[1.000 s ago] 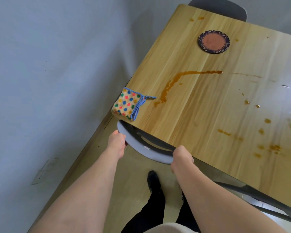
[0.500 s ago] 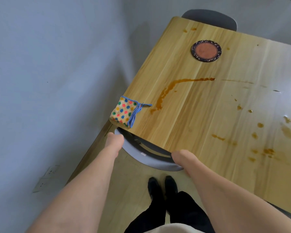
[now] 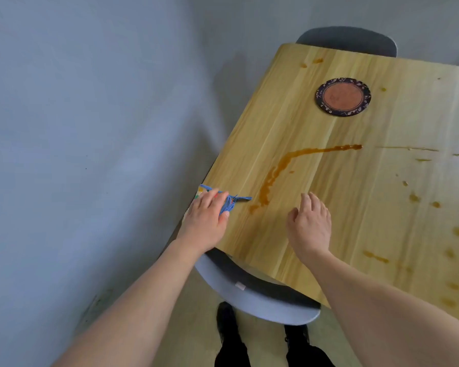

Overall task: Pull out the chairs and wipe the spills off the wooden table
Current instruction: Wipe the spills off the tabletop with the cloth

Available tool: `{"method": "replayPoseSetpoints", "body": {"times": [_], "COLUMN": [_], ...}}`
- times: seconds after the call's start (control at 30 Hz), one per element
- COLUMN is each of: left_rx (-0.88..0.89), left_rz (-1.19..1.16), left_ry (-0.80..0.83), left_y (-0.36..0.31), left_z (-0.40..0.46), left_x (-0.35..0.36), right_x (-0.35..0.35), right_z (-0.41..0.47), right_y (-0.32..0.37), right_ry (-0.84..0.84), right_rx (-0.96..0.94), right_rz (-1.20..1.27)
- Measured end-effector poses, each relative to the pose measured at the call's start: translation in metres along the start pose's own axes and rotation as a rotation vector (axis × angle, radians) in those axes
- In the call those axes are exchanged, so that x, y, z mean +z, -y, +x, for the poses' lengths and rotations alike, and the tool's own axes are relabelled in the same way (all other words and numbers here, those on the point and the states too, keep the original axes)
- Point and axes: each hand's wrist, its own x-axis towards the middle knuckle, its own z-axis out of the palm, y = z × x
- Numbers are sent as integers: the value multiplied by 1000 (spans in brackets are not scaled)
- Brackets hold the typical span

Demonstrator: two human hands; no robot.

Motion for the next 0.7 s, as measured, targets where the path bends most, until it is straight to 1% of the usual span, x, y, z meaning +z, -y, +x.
{"method": "replayPoseSetpoints", "body": {"times": [0.07, 0.13, 0.23, 0.3, 0.4, 0.5, 0.7], "left_rx": [95, 168, 189, 195, 205, 246, 256], "left_rz": [81, 158, 282, 342, 376, 398, 365], "left_ry": [25, 14, 0, 39, 48, 47, 38], "left_y": [7, 21, 55, 72, 85, 84, 67], "left_z": [22, 39, 59, 60, 62, 70, 126], "left_x": [9, 18, 41, 59, 76, 76, 69], "right_x": [13, 22, 39, 48, 58, 60, 62], "right_z": [18, 33, 56, 59, 63, 62, 67], "right_y": [-7, -11, -19, -23, -22, -21, -19], "right_ry": [14, -20, -69, -80, -82, -102, -132], "right_rx": [18, 0, 54, 95, 104, 121, 136], "right_rz": [-46, -90, -92, -115, -152, -171, -176]}}
